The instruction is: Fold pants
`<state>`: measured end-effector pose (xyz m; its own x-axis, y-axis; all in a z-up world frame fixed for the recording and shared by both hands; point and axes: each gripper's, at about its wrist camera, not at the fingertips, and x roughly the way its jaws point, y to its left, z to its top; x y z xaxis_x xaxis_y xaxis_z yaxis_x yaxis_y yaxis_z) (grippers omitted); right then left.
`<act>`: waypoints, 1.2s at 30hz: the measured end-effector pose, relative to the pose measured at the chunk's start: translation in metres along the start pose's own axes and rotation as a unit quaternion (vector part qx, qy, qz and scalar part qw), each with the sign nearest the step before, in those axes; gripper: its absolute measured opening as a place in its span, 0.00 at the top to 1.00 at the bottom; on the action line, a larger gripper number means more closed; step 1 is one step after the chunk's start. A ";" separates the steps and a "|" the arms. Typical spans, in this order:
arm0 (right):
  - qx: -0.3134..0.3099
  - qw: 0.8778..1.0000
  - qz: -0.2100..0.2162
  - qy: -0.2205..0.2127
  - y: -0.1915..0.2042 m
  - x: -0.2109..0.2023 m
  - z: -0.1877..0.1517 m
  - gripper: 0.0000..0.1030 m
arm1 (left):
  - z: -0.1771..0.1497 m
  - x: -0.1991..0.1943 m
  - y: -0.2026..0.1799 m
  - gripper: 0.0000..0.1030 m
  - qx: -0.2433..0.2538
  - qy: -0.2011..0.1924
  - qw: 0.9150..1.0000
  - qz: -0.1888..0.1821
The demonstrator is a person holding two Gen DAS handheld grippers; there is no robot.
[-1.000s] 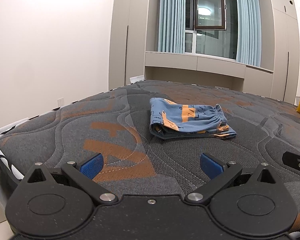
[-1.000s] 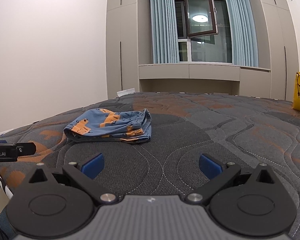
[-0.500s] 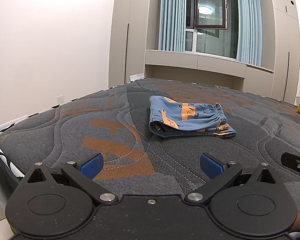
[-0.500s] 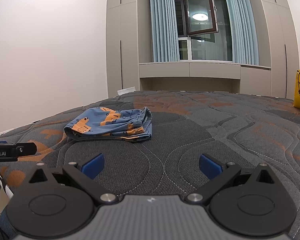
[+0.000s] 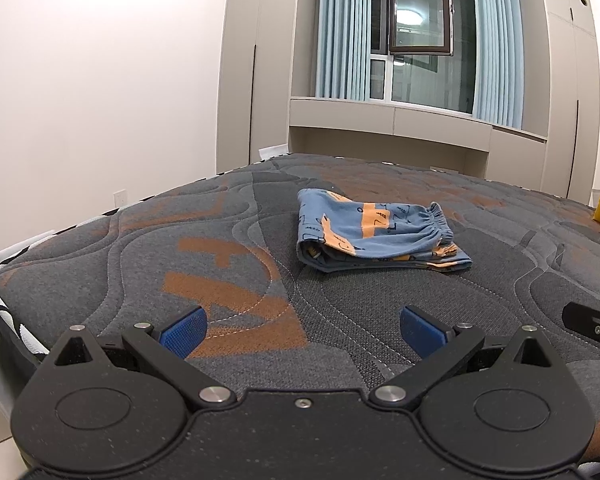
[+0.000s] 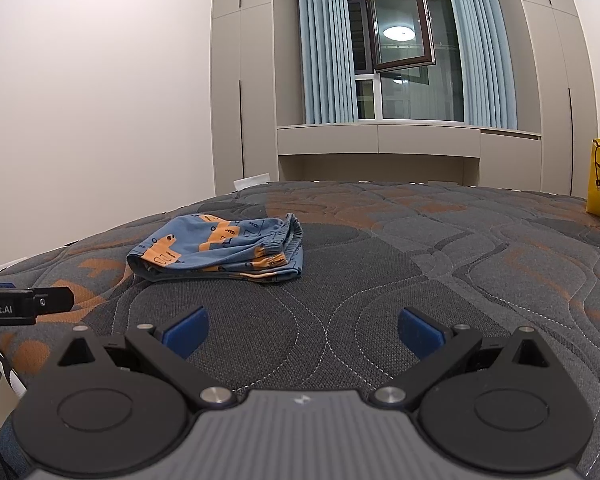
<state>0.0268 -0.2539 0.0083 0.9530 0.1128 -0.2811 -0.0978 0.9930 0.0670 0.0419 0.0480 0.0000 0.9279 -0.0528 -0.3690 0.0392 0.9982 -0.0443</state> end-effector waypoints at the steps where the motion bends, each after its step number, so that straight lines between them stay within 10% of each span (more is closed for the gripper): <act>1: 0.000 1.000 0.000 0.000 0.000 0.000 0.000 0.00 | 0.000 0.000 0.000 0.01 0.001 0.001 1.000 0.000; 36: -0.001 1.000 -0.002 0.003 0.002 0.001 -0.001 0.00 | 0.001 0.004 -0.003 0.01 0.009 0.020 1.000 0.017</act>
<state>0.0268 -0.2515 0.0076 0.9514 0.1092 -0.2879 -0.0945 0.9934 0.0645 0.0453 0.0453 -0.0006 0.9137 -0.0192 -0.4059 0.0142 0.9998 -0.0153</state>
